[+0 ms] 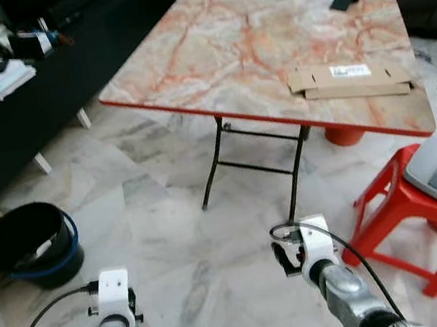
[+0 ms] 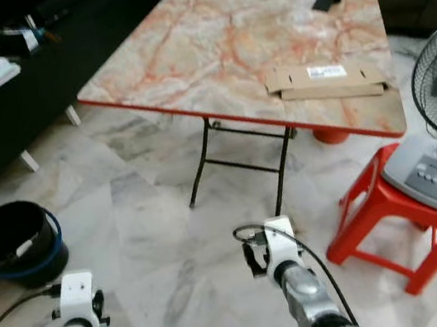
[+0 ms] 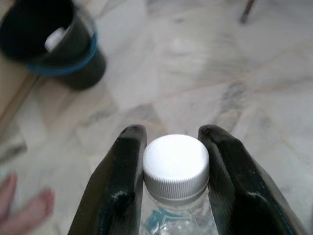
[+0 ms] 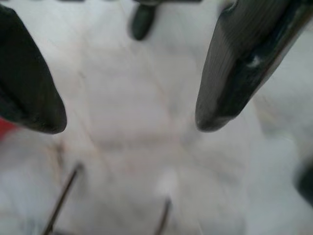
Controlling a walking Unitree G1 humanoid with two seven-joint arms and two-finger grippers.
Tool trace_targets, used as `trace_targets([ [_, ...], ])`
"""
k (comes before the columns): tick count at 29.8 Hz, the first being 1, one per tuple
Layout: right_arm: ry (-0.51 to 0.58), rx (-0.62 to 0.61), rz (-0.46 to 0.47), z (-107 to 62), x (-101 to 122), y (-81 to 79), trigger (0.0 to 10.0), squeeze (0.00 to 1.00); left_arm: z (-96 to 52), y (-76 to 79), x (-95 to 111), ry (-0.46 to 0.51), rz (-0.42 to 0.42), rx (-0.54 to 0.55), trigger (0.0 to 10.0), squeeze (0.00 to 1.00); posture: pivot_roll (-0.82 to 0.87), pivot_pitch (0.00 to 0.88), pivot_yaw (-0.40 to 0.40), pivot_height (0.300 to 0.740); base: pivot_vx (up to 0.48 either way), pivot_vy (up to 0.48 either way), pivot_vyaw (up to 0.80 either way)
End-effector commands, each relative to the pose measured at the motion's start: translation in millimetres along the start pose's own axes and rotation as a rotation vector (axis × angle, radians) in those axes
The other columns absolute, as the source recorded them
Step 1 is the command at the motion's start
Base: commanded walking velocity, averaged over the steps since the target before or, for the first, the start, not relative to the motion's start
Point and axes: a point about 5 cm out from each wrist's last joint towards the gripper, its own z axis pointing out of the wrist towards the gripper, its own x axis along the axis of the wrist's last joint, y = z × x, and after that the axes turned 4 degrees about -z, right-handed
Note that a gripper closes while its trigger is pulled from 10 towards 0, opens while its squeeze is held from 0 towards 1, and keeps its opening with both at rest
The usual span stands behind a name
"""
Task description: Picking trash to rubbish bin
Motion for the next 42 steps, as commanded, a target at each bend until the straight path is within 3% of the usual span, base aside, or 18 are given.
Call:
trace_targets([
  [1,-0.03,0.002,-0.028,-0.3,-4.0,-1.8,10.0,0.0,-10.7,-7.3,-31.8,-0.107,0.018,0.035,10.0,0.0,0.1,0.137,-0.047,0.74,0.0,0.0,0.77],
  [2,-0.072,0.002,-0.034,-3.6,-16.1,-2.1,10.0,0.0,-16.6,-10.1,-46.3,-0.161,0.022,0.06,10.0,0.0,0.11,0.138,-0.047,0.74,0.0,0.0,0.77],
  [7,-0.105,0.002,-0.041,-6.0,-24.8,-4.2,10.0,0.0,-23.6,-10.7,-61.3,-0.212,0.023,0.073,10.0,0.0,0.1,0.137,-0.048,0.74,0.0,0.0,0.77],
  [17,-0.118,0.002,-0.049,-5.3,-25.1,-7.4,10.0,0.0,-37.4,-18.1,-86.6,-0.306,0.013,0.127,10.0,0.0,0.1,0.131,-0.051,0.74,0.0,0.0,0.77],
  [25,-0.118,-0.002,0.001,-5.2,-25.7,-10.1,10.0,0.0,-40.0,-23.0,-90.1,-0.317,0.046,0.166,10.0,0.0,0.11,0.119,-0.049,0.74,0.135,0.0,0.19],
  [31,-0.157,0.008,-0.037,-8.0,-35.2,-13.8,10.0,0.0,-40.1,-23.9,-90.7,-0.33,0.052,0.182,10.0,0.0,0.1,0.113,-0.046,0.74,0.434,0.0,0.0],
  [42,-0.191,0.0,-0.023,-12.7,-47.4,-13.8,10.0,0.0,-40.6,-24.2,-91.7,-0.337,0.053,0.191,10.0,0.0,0.09,0.1,-0.033,0.74,0.44,0.0,0.0],
])
